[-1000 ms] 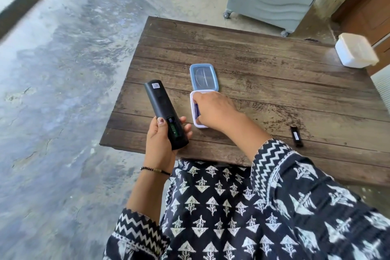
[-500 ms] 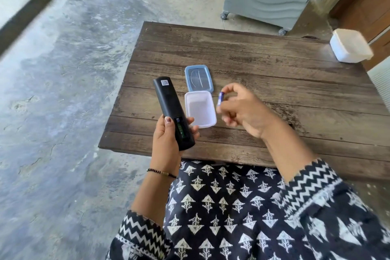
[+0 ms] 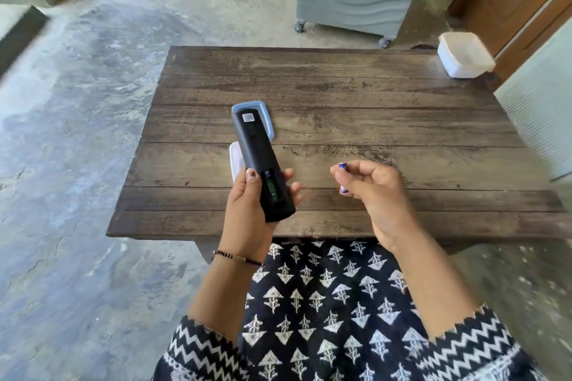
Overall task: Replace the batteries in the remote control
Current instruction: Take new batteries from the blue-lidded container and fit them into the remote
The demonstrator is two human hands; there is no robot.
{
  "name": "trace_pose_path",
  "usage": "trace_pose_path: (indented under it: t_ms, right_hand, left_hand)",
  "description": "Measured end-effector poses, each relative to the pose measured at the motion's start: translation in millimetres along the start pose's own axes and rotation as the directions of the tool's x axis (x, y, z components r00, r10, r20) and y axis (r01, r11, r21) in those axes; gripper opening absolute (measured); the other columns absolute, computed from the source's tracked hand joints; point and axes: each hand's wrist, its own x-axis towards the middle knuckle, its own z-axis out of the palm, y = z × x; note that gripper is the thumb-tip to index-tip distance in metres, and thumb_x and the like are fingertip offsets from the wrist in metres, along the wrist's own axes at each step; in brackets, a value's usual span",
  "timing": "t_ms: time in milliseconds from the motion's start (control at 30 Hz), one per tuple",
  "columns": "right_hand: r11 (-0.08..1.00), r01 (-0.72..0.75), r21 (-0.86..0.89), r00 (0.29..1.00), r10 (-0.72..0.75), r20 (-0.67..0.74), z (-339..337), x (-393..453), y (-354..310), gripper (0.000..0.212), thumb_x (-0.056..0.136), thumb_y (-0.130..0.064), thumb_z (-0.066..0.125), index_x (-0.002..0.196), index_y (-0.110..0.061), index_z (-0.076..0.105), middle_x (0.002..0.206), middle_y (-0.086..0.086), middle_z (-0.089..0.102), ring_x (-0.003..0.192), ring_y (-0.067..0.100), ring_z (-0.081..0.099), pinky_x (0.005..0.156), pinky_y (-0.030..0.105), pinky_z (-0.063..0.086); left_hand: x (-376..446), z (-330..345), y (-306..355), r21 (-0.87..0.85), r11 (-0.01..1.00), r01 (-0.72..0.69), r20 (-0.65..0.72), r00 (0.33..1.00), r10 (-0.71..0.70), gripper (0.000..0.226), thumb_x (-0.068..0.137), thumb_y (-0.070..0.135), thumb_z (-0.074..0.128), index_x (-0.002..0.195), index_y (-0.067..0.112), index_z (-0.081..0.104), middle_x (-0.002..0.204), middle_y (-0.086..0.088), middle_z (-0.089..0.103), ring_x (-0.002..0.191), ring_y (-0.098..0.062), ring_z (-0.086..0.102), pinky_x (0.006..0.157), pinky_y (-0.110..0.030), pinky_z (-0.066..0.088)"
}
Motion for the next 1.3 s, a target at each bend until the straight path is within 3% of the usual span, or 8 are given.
trace_pose_path:
  t_ms: [167, 300, 600, 733, 867, 967, 1067, 1300]
  right_hand:
    - [0.970, 0.235, 0.066, 0.972, -0.234, -0.011, -14, -29, -13, 0.015, 0.079, -0.004, 0.069, 0.087, -0.016, 0.071, 0.075, 0.004, 0.071, 0.065, 0.013, 0.063, 0.067, 0.022, 0.052]
    - [0.905, 0.378, -0.197, 0.923, -0.385, 0.003, -14, -42, -11, 0.014, 0.078, -0.008, 0.072, 0.090, -0.014, 0.072, 0.078, 0.002, 0.074, 0.068, 0.016, 0.069, 0.065, 0.034, 0.057]
    - [0.375, 0.613, -0.696, 0.688, -0.686, 0.237, -3, -50, 14, 0.016, 0.080, -0.005, 0.065, 0.095, -0.001, 0.071, 0.081, 0.010, 0.070, 0.084, 0.023, 0.068, 0.069, 0.031, 0.057]
    - [0.221, 0.568, -0.793, 0.654, -0.706, 0.272, 0, -55, 17, 0.015, 0.085, -0.005, 0.061, 0.097, -0.001, 0.069, 0.078, 0.008, 0.064, 0.075, 0.022, 0.061, 0.053, 0.031, 0.055]
    - [0.314, 0.564, -0.764, 0.718, -0.644, 0.264, 6, -55, 14, 0.024, 0.087, -0.011, 0.054, 0.104, 0.001, 0.066, 0.085, 0.010, 0.060, 0.086, 0.024, 0.058, 0.063, 0.032, 0.057]
    - [0.401, 0.563, -0.722, 0.772, -0.566, 0.288, 7, -57, 14, 0.036, 0.089, -0.018, 0.044, 0.113, 0.002, 0.062, 0.092, 0.011, 0.058, 0.101, 0.026, 0.057, 0.078, 0.030, 0.055]
    - [0.402, 0.553, -0.730, 0.786, -0.541, 0.297, 8, -57, 16, 0.032, 0.090, -0.011, 0.049, 0.117, 0.003, 0.060, 0.095, 0.014, 0.058, 0.106, 0.029, 0.055, 0.083, 0.030, 0.053]
    - [0.502, 0.507, -0.700, 0.806, -0.565, 0.178, 7, -53, 13, 0.013, 0.075, -0.002, 0.072, 0.087, -0.003, 0.068, 0.090, 0.012, 0.068, 0.098, 0.026, 0.064, 0.079, 0.036, 0.055]
  left_hand:
    - [1, 19, -15, 0.013, 0.992, 0.124, 0.058, 0.990, -0.125, 0.028, 0.101, 0.023, 0.026, 0.106, 0.006, 0.048, 0.091, -0.018, 0.065, 0.069, -0.026, 0.065, 0.072, -0.040, 0.058]
    - [-2, 29, -29, -0.043, 0.975, 0.217, 0.045, 0.976, -0.215, 0.027, 0.101, 0.020, 0.026, 0.094, 0.007, 0.049, 0.074, -0.012, 0.071, 0.064, -0.023, 0.069, 0.061, -0.038, 0.060]
    - [-6, 41, -37, 0.060, 0.976, 0.209, 0.062, 0.975, -0.212, 0.027, 0.101, 0.020, 0.026, 0.092, 0.011, 0.049, 0.067, -0.003, 0.071, 0.050, -0.010, 0.063, 0.043, -0.018, 0.048]
    - [-6, 42, -37, 0.032, 0.981, 0.189, 0.105, 0.976, -0.192, 0.028, 0.101, 0.024, 0.025, 0.100, 0.014, 0.051, 0.089, -0.011, 0.066, 0.067, -0.018, 0.062, 0.057, -0.027, 0.048]
    - [-5, 44, -37, -0.031, 0.981, 0.193, 0.110, 0.976, -0.189, 0.027, 0.101, 0.022, 0.025, 0.104, 0.010, 0.049, 0.093, -0.015, 0.061, 0.057, -0.012, 0.064, 0.045, -0.018, 0.047]
    - [-5, 40, -39, -0.030, 0.978, 0.206, 0.108, 0.974, -0.201, 0.026, 0.101, 0.021, 0.027, 0.100, 0.010, 0.051, 0.093, -0.014, 0.064, 0.071, -0.017, 0.068, 0.061, -0.025, 0.057]
    - [-4, 38, -37, -0.011, 0.978, 0.208, 0.107, 0.973, -0.206, 0.026, 0.101, 0.021, 0.027, 0.097, 0.011, 0.051, 0.089, -0.012, 0.064, 0.065, -0.014, 0.068, 0.053, -0.023, 0.054]
    - [-6, 39, -36, 0.005, 0.969, 0.246, 0.119, 0.962, -0.245, 0.024, 0.101, 0.020, 0.025, 0.100, 0.010, 0.047, 0.085, -0.011, 0.061, 0.051, -0.009, 0.063, 0.042, -0.019, 0.048]
